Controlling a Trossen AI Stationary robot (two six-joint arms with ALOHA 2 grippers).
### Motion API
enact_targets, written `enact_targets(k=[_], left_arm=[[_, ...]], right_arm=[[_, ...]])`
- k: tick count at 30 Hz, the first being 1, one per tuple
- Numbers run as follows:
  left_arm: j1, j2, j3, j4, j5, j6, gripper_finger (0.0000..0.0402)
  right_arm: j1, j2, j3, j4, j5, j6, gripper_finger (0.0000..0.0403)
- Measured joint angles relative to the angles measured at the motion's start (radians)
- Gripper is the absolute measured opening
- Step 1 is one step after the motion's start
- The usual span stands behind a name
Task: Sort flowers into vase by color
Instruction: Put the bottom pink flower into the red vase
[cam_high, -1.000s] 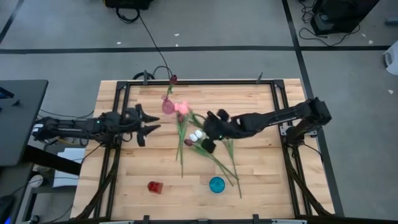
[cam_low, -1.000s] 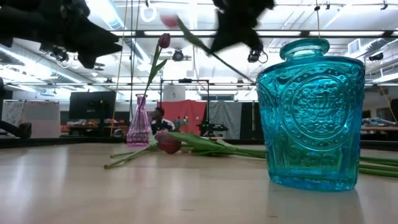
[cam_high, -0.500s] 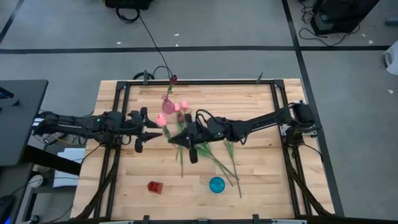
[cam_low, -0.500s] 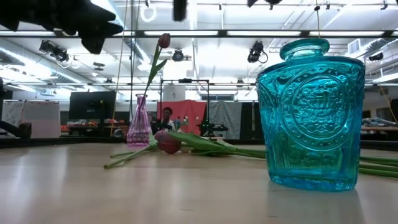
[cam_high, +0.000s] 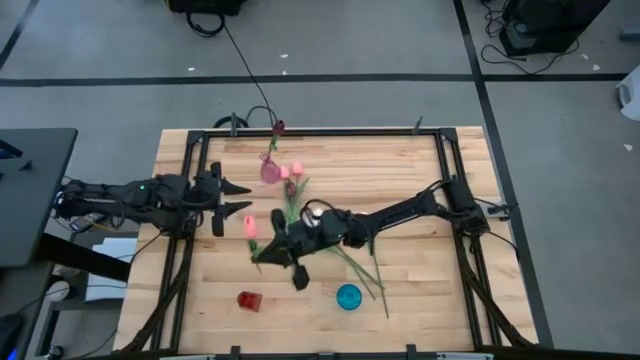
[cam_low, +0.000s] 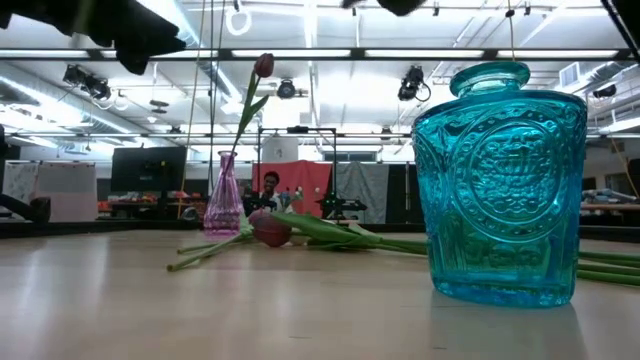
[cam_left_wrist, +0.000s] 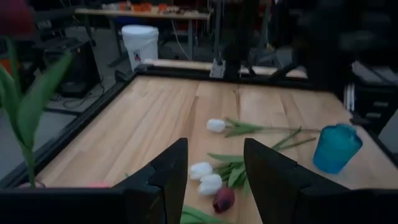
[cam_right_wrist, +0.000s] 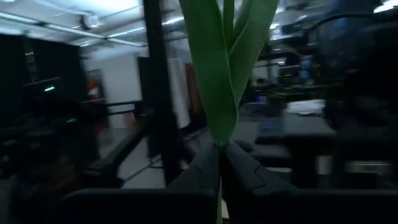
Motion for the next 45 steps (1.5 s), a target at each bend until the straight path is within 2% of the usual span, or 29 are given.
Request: enact_targets(k=[6,17,26,34,37,45], left_arm=[[0.000,-0.040,0.001,-0.024,0.032,-0.001,0.0163],[0.000,-0.098,0.000,-0.022,0.051,-0.022,0.0163],[0.000,-0.112,0.000,-0.025,0.054,-0.079,0.0163],[0.000,-0.112,0.000,-0.027,0.054,-0.080,0.0163],[0.000,-0.112,0.000,-0.027,0.054,-0.082,0.0163],[0.000,-0.112,0.000,-0.024,0.054,-0.084,0.0163]], right_arm=[[0.028,0.088,0.195,-0.149,-0.006,-0.029,0.0016],[0.081,0.244,0.399,-0.165,-0.008,-0.031,0.0016],[0.092,0.274,0.395,-0.203,0.042,-0.090,0.0016],[0.091,0.274,0.374,-0.257,0.046,-0.079,0.0019],[0.091,0.274,0.374,-0.354,0.081,-0.059,0.0035],[0.074,0.268,0.373,-0.594,0.093,0.019,0.0126]])
